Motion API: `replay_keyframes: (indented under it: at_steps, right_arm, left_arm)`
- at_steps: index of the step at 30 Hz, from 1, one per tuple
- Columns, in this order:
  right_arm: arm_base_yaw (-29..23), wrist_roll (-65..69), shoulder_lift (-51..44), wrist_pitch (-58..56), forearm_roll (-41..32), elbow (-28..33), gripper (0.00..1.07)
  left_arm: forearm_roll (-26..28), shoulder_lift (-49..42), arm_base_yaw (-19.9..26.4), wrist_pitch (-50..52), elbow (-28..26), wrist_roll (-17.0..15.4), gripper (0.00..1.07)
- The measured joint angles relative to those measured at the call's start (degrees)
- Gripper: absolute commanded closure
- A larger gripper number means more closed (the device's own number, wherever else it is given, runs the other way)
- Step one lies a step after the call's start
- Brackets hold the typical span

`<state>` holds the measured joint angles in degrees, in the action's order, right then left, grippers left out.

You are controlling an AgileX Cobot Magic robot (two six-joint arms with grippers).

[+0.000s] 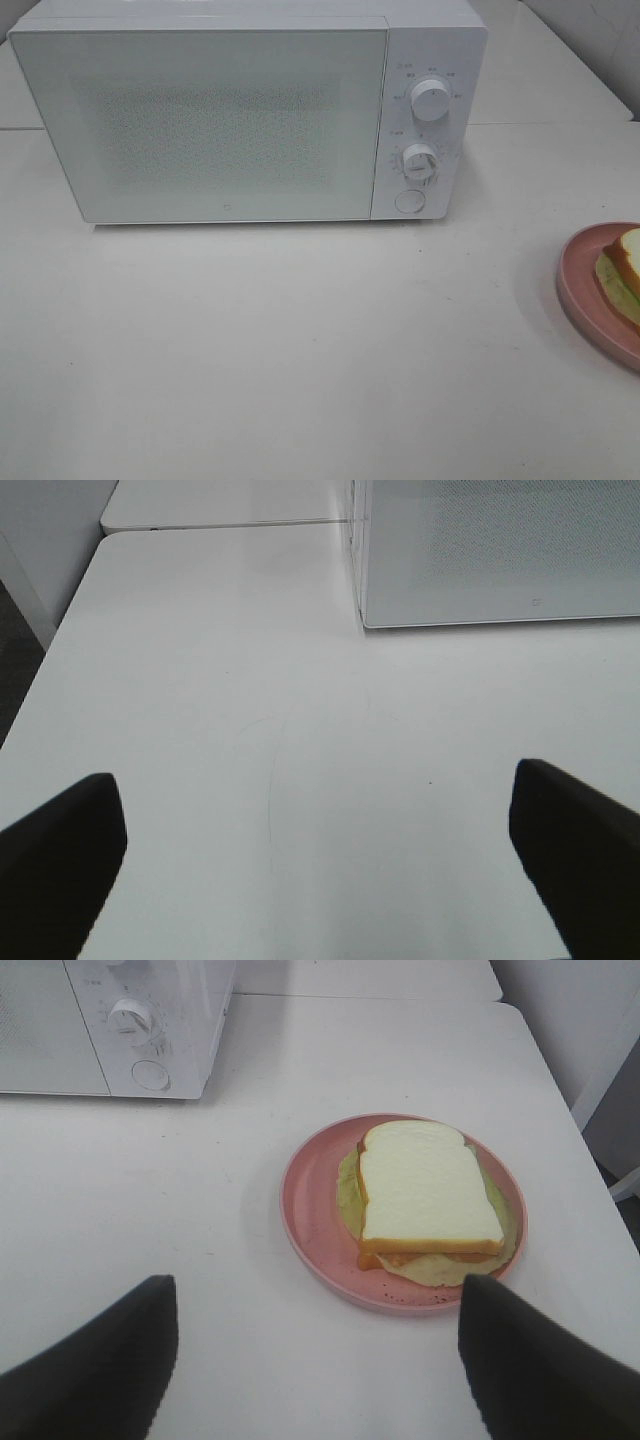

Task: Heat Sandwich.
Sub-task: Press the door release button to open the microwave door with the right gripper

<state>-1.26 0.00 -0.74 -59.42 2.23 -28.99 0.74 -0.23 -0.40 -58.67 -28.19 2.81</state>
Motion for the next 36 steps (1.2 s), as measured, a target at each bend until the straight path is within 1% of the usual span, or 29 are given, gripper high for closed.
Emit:
replay_keyframes:
  at_steps: [27,31,36]
  right_arm:
    - [0.0,0.0,0.0,0.23,-0.23,-0.29,0.31]
    - [0.0,0.0,3.5,3.21,-0.23,-2.64,0.31]
    - [0.0,0.0,7.16,7.16,-0.23,-3.27,0.31]
  left_arm:
    - [0.0,0.0,0.0,0.0,0.0,0.0,0.01]
    - [0.0,0.0,0.0,0.0,0.0,0.0,0.01]
    - [0.0,0.0,0.0,0.0,0.0,0.0,0.01]
